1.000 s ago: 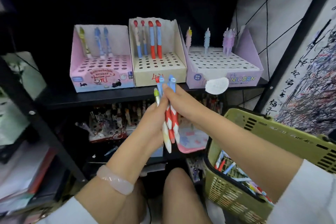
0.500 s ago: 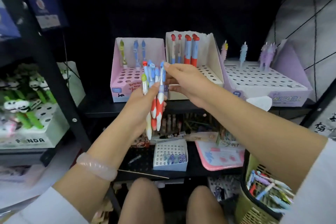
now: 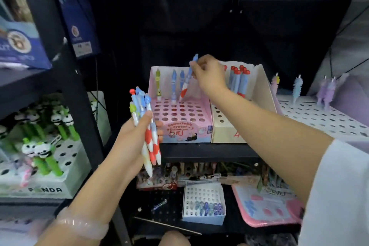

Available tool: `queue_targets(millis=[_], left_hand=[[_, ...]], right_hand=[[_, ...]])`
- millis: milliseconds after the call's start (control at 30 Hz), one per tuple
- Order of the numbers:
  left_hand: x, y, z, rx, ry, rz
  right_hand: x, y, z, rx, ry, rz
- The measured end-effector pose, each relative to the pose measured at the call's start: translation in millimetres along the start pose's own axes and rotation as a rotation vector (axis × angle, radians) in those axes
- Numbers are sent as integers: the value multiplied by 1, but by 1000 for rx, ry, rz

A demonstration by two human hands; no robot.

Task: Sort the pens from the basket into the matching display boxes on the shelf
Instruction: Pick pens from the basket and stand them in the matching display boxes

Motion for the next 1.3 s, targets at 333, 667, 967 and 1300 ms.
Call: queue_targets(millis=[333, 667, 967, 1300], left_hand=[[-13, -1, 11, -19, 56, -51], [-10, -3, 9, -1, 68, -31], [4, -5, 3, 17, 67, -83], [8, -8, -2, -203, 104, -179]], right_hand=[[23, -10, 5, -160, 154, -341], [12, 19, -26, -181, 98, -139], [2, 29, -77, 154, 645, 280], [-2, 28, -70, 323, 597, 579]])
Point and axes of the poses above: each hand's wrist, its own z-axis towards the middle knuckle, its own x-axis out of the palm, y = z × x, the point moved 1 cm from there along z, towards the middle knuckle, and after that the axes turned 9 degrees about -y, right-handed, at the moved point
